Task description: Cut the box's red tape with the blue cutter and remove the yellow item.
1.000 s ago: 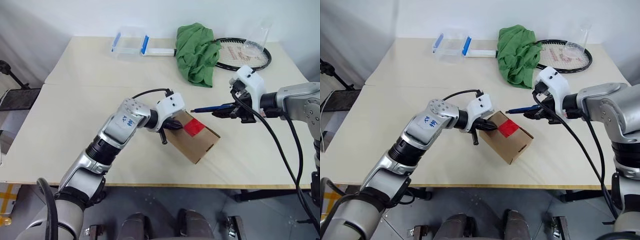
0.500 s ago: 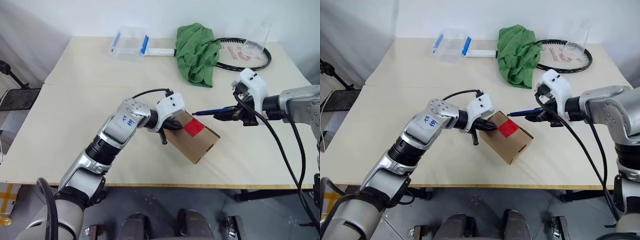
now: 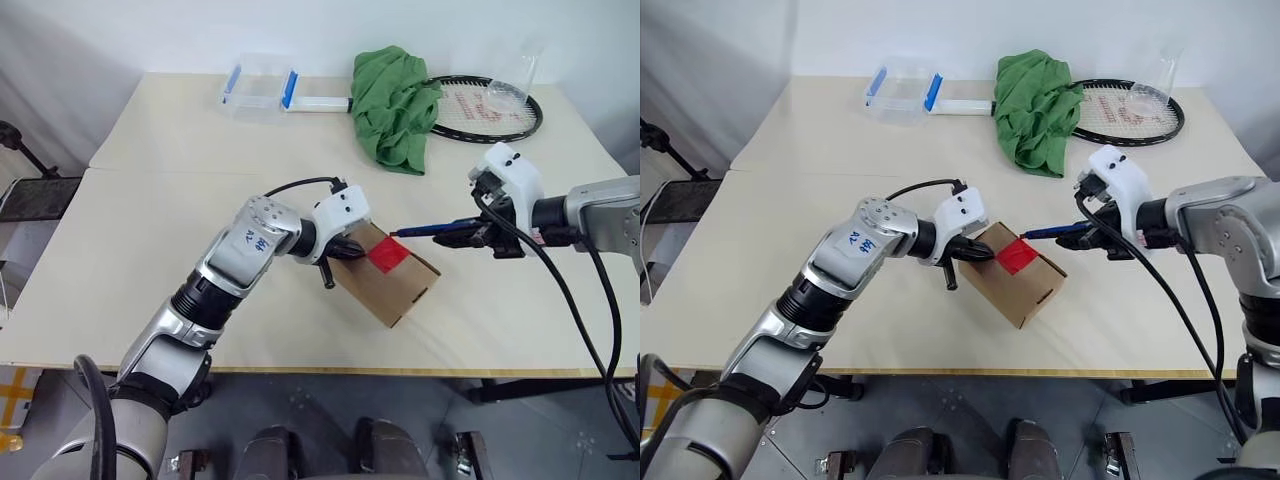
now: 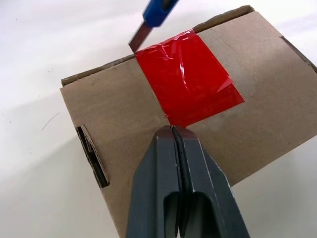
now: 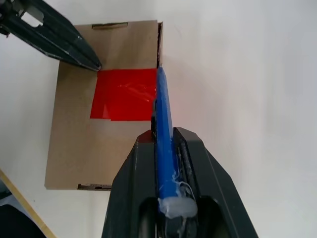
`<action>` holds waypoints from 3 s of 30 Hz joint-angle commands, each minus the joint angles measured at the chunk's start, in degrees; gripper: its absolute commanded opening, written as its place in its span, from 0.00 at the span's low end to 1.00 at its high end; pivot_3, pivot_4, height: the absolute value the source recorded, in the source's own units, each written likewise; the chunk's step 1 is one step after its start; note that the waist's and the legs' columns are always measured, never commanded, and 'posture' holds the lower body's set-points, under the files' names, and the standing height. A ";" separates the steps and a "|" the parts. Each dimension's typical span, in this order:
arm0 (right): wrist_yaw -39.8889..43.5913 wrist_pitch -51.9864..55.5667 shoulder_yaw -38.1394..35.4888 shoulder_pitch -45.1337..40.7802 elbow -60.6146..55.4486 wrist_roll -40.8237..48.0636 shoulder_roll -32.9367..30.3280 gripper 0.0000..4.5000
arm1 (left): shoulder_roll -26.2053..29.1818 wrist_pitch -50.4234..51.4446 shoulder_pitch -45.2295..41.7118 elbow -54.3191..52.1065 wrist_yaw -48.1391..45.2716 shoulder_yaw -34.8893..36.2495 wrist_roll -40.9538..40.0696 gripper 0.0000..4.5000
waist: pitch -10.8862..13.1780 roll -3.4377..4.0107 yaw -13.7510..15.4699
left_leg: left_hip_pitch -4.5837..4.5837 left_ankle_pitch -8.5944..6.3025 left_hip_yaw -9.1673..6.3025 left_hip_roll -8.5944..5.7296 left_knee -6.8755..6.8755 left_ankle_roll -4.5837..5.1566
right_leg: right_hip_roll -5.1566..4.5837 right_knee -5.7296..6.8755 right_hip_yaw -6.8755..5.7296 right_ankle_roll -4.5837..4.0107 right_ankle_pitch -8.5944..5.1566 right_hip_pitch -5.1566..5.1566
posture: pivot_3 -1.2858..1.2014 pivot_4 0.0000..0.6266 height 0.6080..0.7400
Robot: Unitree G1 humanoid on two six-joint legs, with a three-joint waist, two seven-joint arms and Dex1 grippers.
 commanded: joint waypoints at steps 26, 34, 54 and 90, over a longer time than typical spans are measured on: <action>1.97 0.65 -0.38 4.20 -4.24 2.87 -6.01 0.03 | 0.05 2.12 2.78 4.33 -0.04 -3.49 1.44 0.01 | 0.00 0.00 1.14 | 0.01 0.00 0.01 -0.01 0.03 0.00 | 0.00 0.02 -0.02 0.00 0.00 0.00 | 0.52 0.24 1.00; 1.84 0.82 0.72 4.52 -4.31 3.04 -6.89 0.03 | -0.06 2.02 3.11 3.94 0.16 -3.38 1.34 0.01 | 0.00 0.00 1.13 | 0.02 0.00 0.02 0.00 0.04 0.00 | 0.00 0.02 0.01 0.00 0.00 0.01 | 0.52 0.24 1.00; 0.93 -6.88 6.26 -2.50 4.99 -3.12 0.99 0.03 | -0.65 1.76 3.35 3.76 0.87 -3.24 1.24 0.01 | -0.01 0.00 1.12 | -0.02 0.01 0.29 -0.02 0.05 0.02 | 0.00 0.26 0.05 0.00 0.00 -0.26 | 0.52 0.24 1.00; 8.32 -35.54 -35.07 43.59 9.60 -4.58 0.76 0.03 | -5.28 -7.15 -1.01 13.44 1.77 0.68 1.42 0.01 | -0.18 -0.13 2.32 | 0.30 0.10 -0.05 -0.12 0.16 0.16 | -0.06 -0.11 -0.01 0.25 0.14 0.50 | 0.52 0.24 1.00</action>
